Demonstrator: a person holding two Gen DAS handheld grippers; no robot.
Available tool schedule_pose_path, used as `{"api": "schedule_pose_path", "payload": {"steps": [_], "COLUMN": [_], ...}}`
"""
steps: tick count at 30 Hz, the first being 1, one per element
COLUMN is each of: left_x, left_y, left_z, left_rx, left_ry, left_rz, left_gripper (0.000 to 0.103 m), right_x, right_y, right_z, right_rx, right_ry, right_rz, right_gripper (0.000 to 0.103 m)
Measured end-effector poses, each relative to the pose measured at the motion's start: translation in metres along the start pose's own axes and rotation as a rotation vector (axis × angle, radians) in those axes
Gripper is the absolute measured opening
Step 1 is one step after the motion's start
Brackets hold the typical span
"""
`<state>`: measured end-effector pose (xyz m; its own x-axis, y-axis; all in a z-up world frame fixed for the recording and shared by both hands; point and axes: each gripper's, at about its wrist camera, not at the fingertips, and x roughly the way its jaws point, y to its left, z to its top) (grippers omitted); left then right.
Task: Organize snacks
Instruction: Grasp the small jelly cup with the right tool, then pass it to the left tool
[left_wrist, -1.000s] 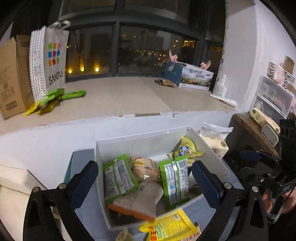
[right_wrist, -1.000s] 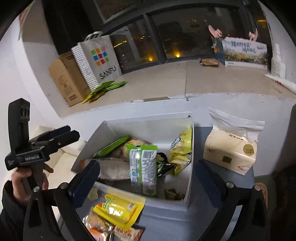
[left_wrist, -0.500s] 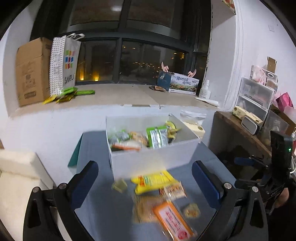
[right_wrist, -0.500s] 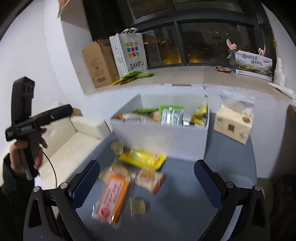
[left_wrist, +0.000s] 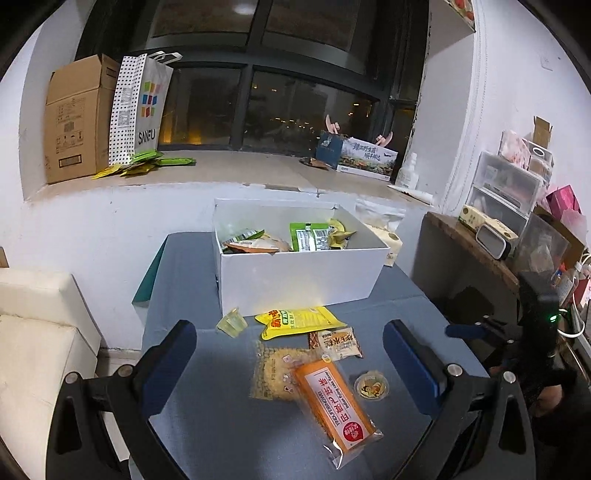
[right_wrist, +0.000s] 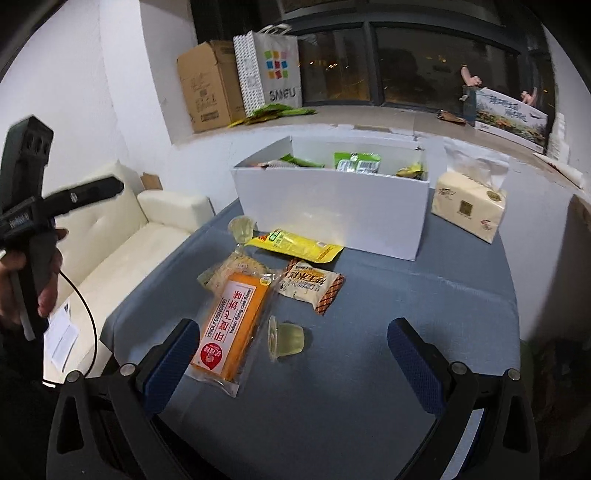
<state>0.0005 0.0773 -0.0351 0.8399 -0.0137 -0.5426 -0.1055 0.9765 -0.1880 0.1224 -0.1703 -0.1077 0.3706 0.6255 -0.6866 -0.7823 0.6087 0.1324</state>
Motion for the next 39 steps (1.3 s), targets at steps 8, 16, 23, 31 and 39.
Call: {"api": "schedule_pose_path", "payload": {"steps": [8, 16, 23, 31, 39], "left_x": [0.001, 0.002, 0.009, 0.041, 0.150], "left_y": [0.011, 0.020, 0.026, 0.027, 0.051], "left_z": [-0.006, -0.014, -0.019, -0.016, -0.009], "left_rx": [-0.033, -0.047, -0.063, -0.009, 0.025], "left_ry": [0.015, 0.035, 0.055, 0.107, 0.275], "left_rz": [0.014, 0.041, 0.054, 0.077, 0.120], "left_gripper": [0.103, 0.103, 0.103, 0.103, 0.103], "right_x": [0.064, 0.108, 0.102, 0.075, 0.041], "right_y": [0.000, -0.006, -0.009, -0.008, -0.004], "right_z": [-0.002, -0.008, -0.010, -0.010, -0.010], "right_rx": [-0.029, -0.017, -0.029, -0.033, -0.020], "right_ry": [0.147, 0.230, 0.234, 0.182, 0.113], "right_rz": [0.070, 0.092, 0.084, 0.076, 0.074], "right_gripper": [0.103, 0.100, 0.033, 0.033, 0.033]}}
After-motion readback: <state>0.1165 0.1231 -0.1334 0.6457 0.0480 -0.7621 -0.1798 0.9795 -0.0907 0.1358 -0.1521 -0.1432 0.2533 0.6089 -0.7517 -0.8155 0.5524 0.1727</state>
